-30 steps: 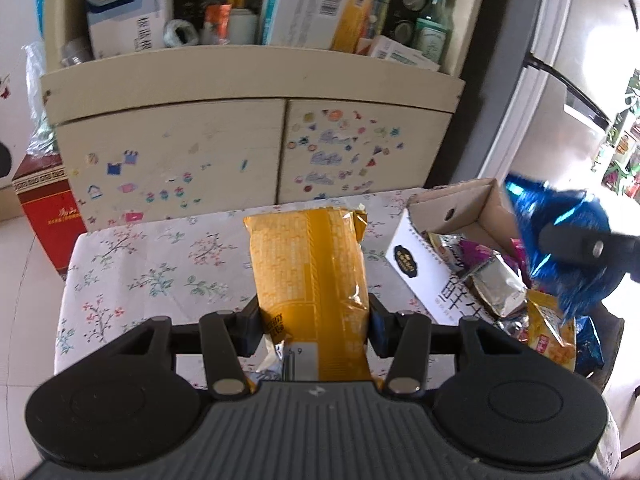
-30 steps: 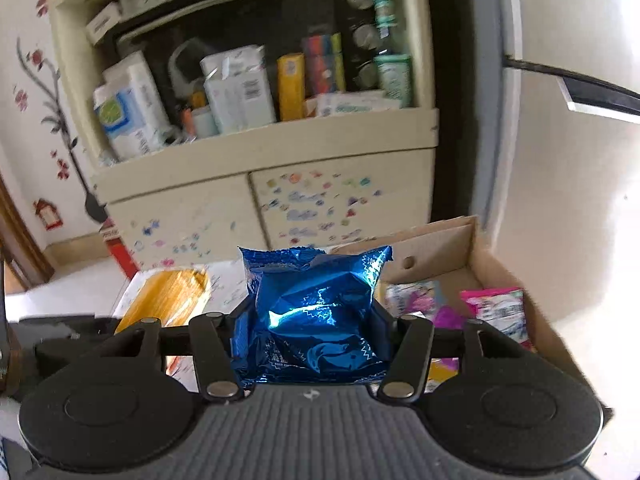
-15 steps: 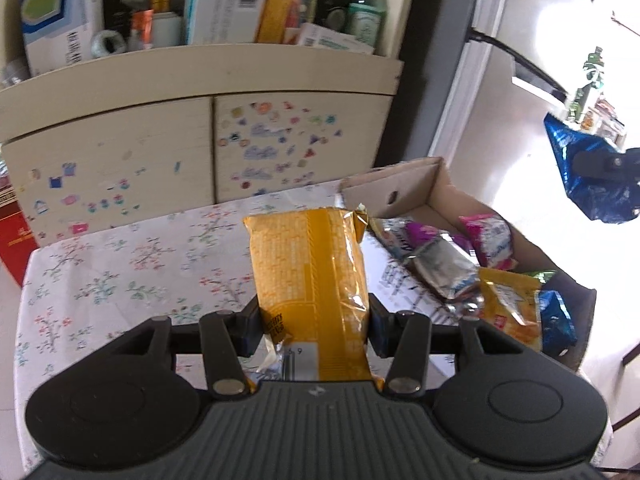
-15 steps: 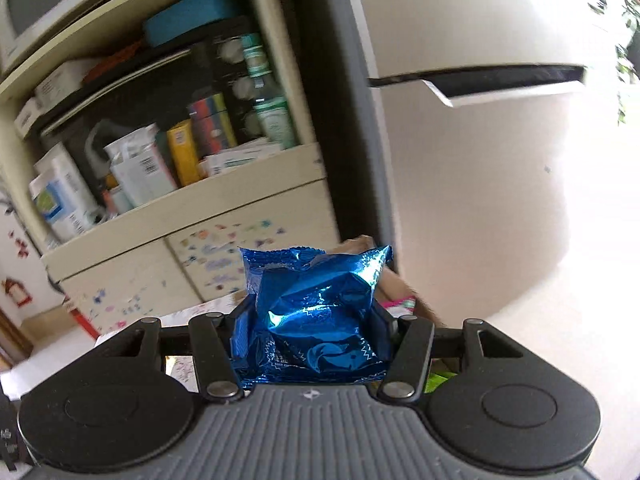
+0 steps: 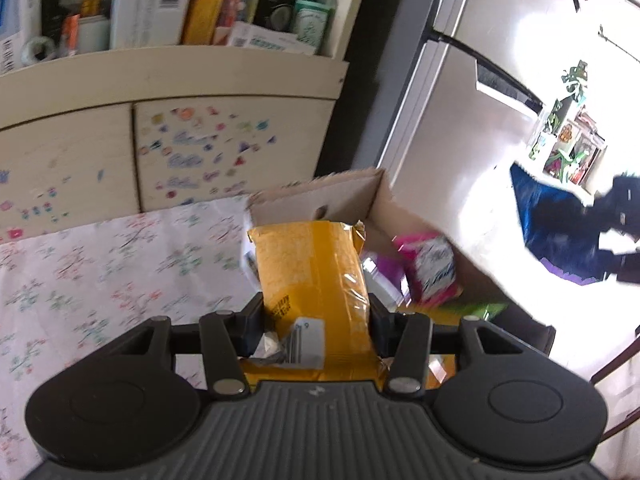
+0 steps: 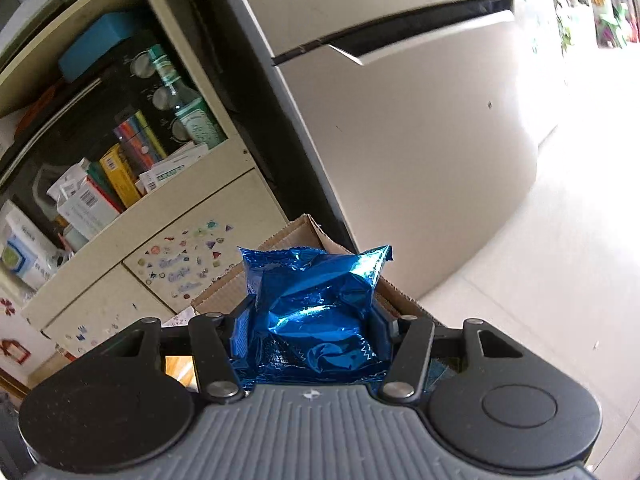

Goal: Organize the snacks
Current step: 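Open both grippers to drop the bags into the box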

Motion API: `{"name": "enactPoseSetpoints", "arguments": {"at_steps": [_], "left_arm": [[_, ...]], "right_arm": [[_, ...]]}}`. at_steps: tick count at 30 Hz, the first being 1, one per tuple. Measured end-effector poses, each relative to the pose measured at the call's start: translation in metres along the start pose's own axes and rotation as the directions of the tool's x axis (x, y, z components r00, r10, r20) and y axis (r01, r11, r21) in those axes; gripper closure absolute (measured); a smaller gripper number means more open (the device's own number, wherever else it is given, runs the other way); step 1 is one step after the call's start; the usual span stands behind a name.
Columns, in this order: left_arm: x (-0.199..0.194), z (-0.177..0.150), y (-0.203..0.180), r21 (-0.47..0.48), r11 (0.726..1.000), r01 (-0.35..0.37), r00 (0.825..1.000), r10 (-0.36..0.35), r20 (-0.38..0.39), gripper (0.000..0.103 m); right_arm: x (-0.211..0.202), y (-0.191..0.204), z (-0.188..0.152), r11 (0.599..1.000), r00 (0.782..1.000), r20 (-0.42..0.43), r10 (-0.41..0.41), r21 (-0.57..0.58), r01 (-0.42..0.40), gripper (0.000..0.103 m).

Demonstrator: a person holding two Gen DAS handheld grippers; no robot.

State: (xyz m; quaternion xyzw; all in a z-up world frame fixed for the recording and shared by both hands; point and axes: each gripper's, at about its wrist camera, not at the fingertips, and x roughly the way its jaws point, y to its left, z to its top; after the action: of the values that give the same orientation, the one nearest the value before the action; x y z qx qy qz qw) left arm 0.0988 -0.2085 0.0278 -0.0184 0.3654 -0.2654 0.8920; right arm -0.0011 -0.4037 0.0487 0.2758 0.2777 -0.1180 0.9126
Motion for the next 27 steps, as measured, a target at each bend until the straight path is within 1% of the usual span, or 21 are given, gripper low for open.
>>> {"name": "enactPoseSetpoints", "arguments": {"at_steps": [3, 7, 9, 10, 11, 12, 13, 15, 16, 21, 25, 27], "left_arm": [[0.014, 0.017, -0.013, 0.011, 1.0, 0.004, 1.0, -0.004, 0.006, 0.053], [0.032, 0.037, -0.031, 0.042, 0.999, 0.003, 1.0, -0.003, 0.022, 0.053], [0.045, 0.044, -0.036, 0.032, 0.999, 0.002, 1.0, -0.003, 0.014, 0.051], [0.052, 0.047, -0.037, 0.019, 1.0, 0.002, 1.0, -0.002, 0.003, 0.047], [0.056, 0.049, -0.038, 0.004, 1.0, 0.0, 1.0, 0.0, -0.007, 0.037], [0.056, 0.05, -0.038, -0.012, 1.0, -0.002, 1.0, 0.002, -0.008, 0.029], [0.054, 0.05, -0.039, -0.024, 1.0, -0.003, 1.0, 0.003, 0.001, 0.026], [0.045, 0.047, -0.041, -0.033, 0.999, 0.006, 1.0, -0.005, 0.013, 0.013], [0.041, 0.046, -0.042, -0.032, 0.999, 0.005, 1.0, -0.005, 0.012, 0.011], [0.02, 0.035, -0.042, -0.03, 0.998, -0.047, 0.999, 0.047, -0.005, 0.009], [0.007, 0.024, -0.042, -0.019, 0.994, -0.109, 0.994, 0.108, -0.034, 0.008], [0.001, 0.018, -0.041, -0.016, 0.99, -0.14, 0.989, 0.139, -0.047, 0.008]], "right_arm": [[0.002, 0.0, 0.0, 1.0, 1.0, 0.001, -0.017, 0.012, 0.017, 0.04], [0.009, -0.003, 0.002, 0.998, 1.0, -0.01, -0.011, 0.056, 0.012, 0.04], [0.014, -0.005, 0.003, 0.997, 1.0, -0.01, -0.014, 0.074, 0.014, 0.039], [0.016, -0.006, 0.002, 0.997, 1.0, -0.012, -0.017, 0.078, 0.017, 0.038], [0.018, -0.007, 0.001, 0.996, 1.0, -0.015, -0.02, 0.085, 0.022, 0.037], [0.02, -0.007, 0.002, 0.996, 1.0, -0.021, -0.019, 0.092, 0.021, 0.033], [0.02, -0.007, 0.001, 0.995, 0.999, -0.029, -0.013, 0.097, 0.016, 0.031], [0.018, -0.008, 0.002, 0.995, 1.0, -0.029, -0.008, 0.101, 0.011, 0.024], [0.017, -0.008, 0.002, 0.995, 1.0, -0.028, -0.007, 0.097, 0.01, 0.023], [0.013, -0.006, -0.001, 0.998, 0.999, -0.036, -0.003, 0.062, 0.005, 0.018], [0.015, 0.0, -0.005, 1.0, 0.997, -0.068, -0.025, 0.007, 0.026, 0.017], [0.014, 0.002, -0.009, 0.999, 0.997, -0.073, -0.04, -0.018, 0.039, 0.012]]}}
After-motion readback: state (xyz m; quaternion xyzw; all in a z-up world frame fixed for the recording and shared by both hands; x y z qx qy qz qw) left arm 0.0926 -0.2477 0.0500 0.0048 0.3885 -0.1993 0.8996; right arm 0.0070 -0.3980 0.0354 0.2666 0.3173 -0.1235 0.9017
